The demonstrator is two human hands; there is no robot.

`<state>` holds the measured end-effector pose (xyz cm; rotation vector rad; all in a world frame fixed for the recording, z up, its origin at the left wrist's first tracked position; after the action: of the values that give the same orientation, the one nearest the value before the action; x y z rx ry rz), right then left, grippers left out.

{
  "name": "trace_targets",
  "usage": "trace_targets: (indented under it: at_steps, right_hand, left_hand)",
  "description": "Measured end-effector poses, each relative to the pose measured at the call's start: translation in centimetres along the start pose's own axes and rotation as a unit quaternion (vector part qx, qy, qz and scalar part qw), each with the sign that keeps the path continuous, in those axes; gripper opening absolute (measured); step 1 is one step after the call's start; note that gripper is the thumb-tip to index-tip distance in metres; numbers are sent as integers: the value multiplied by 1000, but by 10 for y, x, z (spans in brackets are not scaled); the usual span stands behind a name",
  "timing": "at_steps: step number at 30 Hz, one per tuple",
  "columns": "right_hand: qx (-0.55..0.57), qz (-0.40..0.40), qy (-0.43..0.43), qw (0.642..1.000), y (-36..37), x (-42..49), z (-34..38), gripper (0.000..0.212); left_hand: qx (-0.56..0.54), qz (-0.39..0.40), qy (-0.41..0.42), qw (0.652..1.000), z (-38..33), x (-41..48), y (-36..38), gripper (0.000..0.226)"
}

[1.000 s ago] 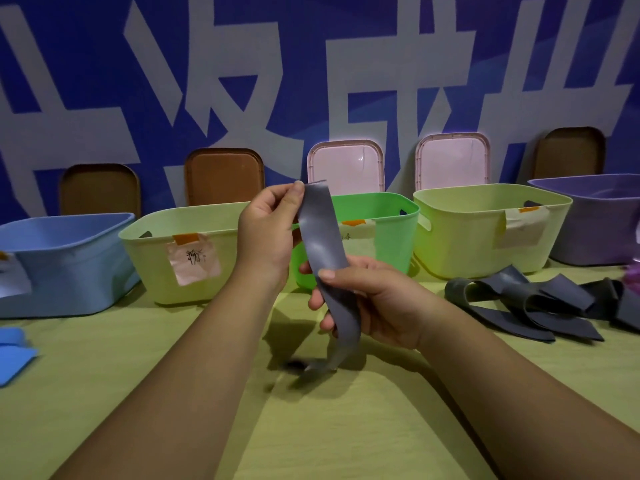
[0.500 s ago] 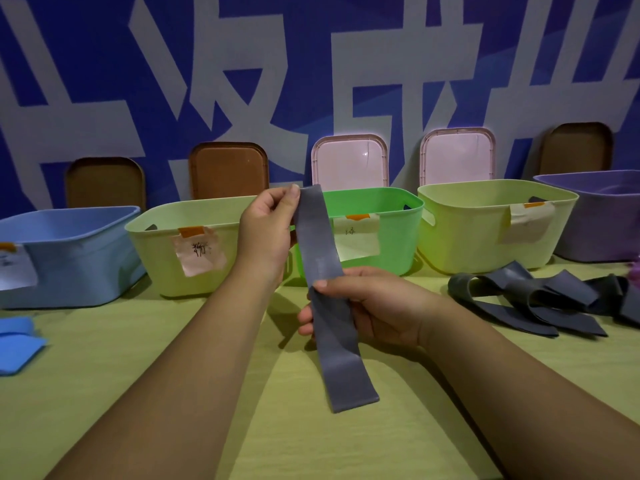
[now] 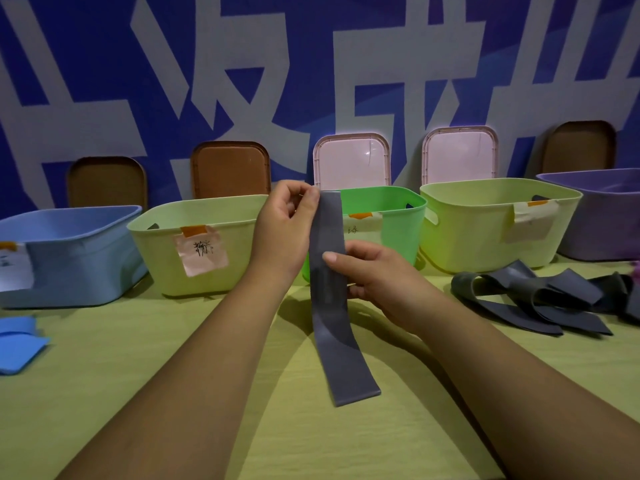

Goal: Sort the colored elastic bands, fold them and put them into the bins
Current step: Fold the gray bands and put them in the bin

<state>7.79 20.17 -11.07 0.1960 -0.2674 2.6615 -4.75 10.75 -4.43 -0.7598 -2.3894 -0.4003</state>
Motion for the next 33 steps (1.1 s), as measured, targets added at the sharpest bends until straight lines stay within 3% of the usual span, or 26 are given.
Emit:
trace_targets:
  at_steps: [8,14,16,20,24,33]
  right_hand:
    - [-34,-13,-2,999,-7,5,-6,35]
    - [-65,-6,-17,998,-6,4,-4,18]
    - [-56,-26,-42,997,-8,1,3,12]
    - [-47,-107,-96,988,-21,-1,17,21]
    - [-28,-163,-106,981,-34,3,18,16]
    - [-48,-183,-116,975,-36,3,19,10]
  left_hand:
    - [-6,26,-1,1000,2,-4,2,5]
    - [-25,36,-18,999,0,-13,-2,5]
    - [-24,36,-21,999,-1,-17,-4,4]
    - [5,66,-18,998,-3,-24,1,5]
    - [14,74,-8,997,-5,-26,6,10]
    - [-2,79,-14,997,-3,-25,8,7]
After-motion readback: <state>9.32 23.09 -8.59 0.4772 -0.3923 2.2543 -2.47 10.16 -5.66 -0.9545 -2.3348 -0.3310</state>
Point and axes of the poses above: each hand's wrist, its own x-axis towards the middle knuckle, its own y-axis out of the palm, z = x × y, the point moved 7 cm from there along x, towards the middle knuckle, and after that the axes turned 11 degrees about -x, right-handed, at the moved point
